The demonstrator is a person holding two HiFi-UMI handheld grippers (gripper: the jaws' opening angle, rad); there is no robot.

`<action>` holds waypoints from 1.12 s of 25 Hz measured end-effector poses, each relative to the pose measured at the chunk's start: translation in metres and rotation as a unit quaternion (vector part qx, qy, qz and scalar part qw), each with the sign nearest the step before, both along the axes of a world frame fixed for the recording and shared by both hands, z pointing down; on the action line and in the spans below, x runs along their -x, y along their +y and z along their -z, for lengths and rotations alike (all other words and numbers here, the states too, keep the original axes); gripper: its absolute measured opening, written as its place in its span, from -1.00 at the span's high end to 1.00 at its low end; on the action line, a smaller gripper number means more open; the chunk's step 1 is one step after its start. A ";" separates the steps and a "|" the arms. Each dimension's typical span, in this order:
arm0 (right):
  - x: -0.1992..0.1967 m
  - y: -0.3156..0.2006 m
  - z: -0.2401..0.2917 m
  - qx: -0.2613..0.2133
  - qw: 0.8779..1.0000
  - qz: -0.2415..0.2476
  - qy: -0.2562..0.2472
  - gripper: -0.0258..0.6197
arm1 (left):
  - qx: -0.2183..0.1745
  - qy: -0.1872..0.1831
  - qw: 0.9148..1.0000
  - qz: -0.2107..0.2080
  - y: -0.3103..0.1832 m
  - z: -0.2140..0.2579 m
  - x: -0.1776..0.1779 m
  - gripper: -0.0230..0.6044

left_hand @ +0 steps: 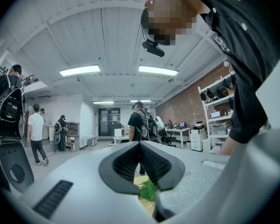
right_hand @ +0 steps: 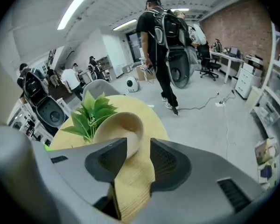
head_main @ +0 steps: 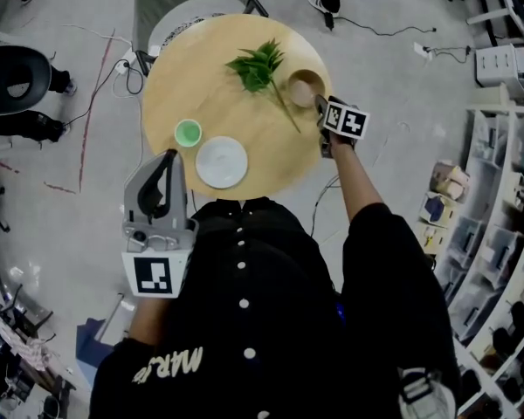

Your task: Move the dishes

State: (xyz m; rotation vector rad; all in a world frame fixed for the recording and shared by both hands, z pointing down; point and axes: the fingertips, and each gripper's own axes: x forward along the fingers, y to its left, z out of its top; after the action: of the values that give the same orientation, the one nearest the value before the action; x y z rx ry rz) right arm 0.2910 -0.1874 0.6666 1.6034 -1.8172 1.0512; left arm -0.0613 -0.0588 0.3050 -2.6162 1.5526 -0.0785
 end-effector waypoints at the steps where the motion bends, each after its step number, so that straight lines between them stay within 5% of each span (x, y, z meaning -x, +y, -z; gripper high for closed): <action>1: -0.002 -0.001 -0.004 0.007 1.000 -0.012 -0.007 0.44 | 0.001 -0.001 1.000 0.002 -0.001 -0.001 0.001 0.92; 9: -0.005 -0.008 -0.020 0.042 0.992 -0.086 -0.077 0.57 | 0.012 -0.007 1.000 0.012 -0.003 -0.005 0.008 0.92; 14: -0.005 -0.010 -0.028 0.063 0.990 -0.107 -0.073 0.83 | 0.015 -0.009 1.000 0.015 -0.004 -0.009 0.010 0.92; 28: 0.000 0.007 0.005 0.027 0.996 -0.078 -0.046 0.85 | -0.002 -0.001 1.000 0.021 -0.002 0.002 0.010 0.92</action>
State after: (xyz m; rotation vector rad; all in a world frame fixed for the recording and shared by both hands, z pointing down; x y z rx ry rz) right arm 0.2906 -0.1802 0.6620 1.7126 -1.7275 1.2512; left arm -0.0713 -0.0610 0.3028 -2.5809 1.6046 -0.0816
